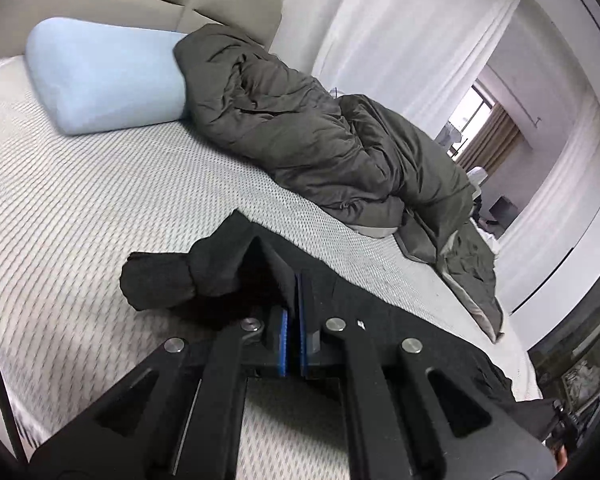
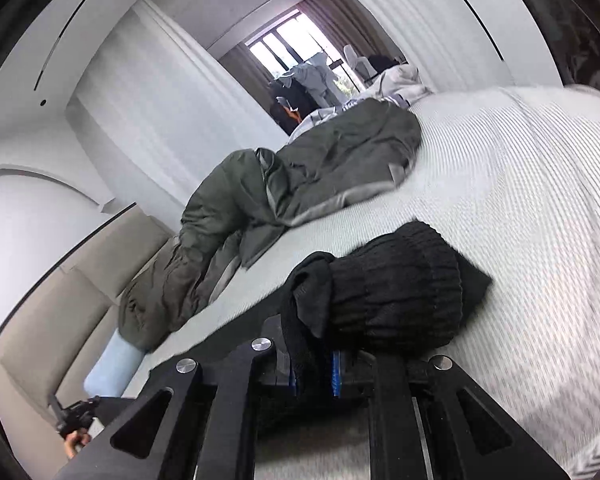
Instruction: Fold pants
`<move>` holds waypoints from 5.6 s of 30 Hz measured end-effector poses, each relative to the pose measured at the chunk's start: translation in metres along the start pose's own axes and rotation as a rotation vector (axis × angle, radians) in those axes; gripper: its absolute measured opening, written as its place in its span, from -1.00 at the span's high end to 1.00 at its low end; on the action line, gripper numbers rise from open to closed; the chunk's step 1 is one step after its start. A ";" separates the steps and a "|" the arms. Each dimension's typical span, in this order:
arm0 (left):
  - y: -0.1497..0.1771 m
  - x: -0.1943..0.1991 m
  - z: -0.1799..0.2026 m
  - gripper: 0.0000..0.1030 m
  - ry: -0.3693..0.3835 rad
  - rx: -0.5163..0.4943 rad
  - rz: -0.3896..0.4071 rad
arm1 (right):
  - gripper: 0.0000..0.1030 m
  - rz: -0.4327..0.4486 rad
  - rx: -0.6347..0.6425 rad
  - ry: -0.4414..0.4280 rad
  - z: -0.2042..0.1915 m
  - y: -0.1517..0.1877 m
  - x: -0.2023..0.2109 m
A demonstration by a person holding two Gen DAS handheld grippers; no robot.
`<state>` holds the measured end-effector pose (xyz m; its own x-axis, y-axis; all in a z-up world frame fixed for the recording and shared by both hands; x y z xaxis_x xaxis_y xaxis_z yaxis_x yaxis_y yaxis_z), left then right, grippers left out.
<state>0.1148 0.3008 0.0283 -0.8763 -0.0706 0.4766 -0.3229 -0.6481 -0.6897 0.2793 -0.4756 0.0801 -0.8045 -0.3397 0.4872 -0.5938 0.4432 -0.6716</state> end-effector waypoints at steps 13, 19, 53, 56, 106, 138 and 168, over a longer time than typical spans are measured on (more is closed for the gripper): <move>-0.034 -0.143 0.024 0.97 -0.129 -0.042 -0.114 | 0.76 -0.123 -0.005 0.171 0.021 -0.056 -0.164; -0.037 -0.185 0.014 0.10 -0.234 -0.023 -0.179 | 0.16 -0.268 -0.101 0.283 0.057 -0.054 -0.231; 0.197 -0.174 0.237 -0.65 0.084 -0.304 -0.344 | 0.77 -0.133 -0.227 0.018 0.099 -0.040 -0.067; 0.196 -0.185 0.222 -0.65 0.049 -0.306 -0.373 | 0.68 -0.188 -0.121 0.216 0.112 -0.032 -0.046; 0.264 -0.133 0.307 -0.98 0.224 -0.700 -0.391 | -0.98 -0.252 0.361 0.269 -0.010 0.010 -0.145; 0.305 -0.173 0.331 -0.98 0.186 -0.851 -0.516 | -0.98 -0.501 0.767 0.260 -0.064 0.121 -0.190; 0.162 -0.131 0.130 -0.98 -0.111 -0.340 -0.338 | -0.99 -0.594 0.780 0.357 -0.061 0.158 -0.155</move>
<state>0.2238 0.1064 -0.0747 -0.6644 0.0085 0.7473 -0.6977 -0.3656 -0.6161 0.3096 -0.3024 -0.0673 -0.4175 -0.0059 0.9087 -0.8249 -0.4170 -0.3817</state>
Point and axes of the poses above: each gripper's, at about its wrist camera, not at the fingertips, and x roughly against the way its jaws point, z to its right, y to its underside, the point moved 7 cm from there along -x, roughly the way its jaws point, and after that the axes turned 1 degree about x, right-handed, at the moved point
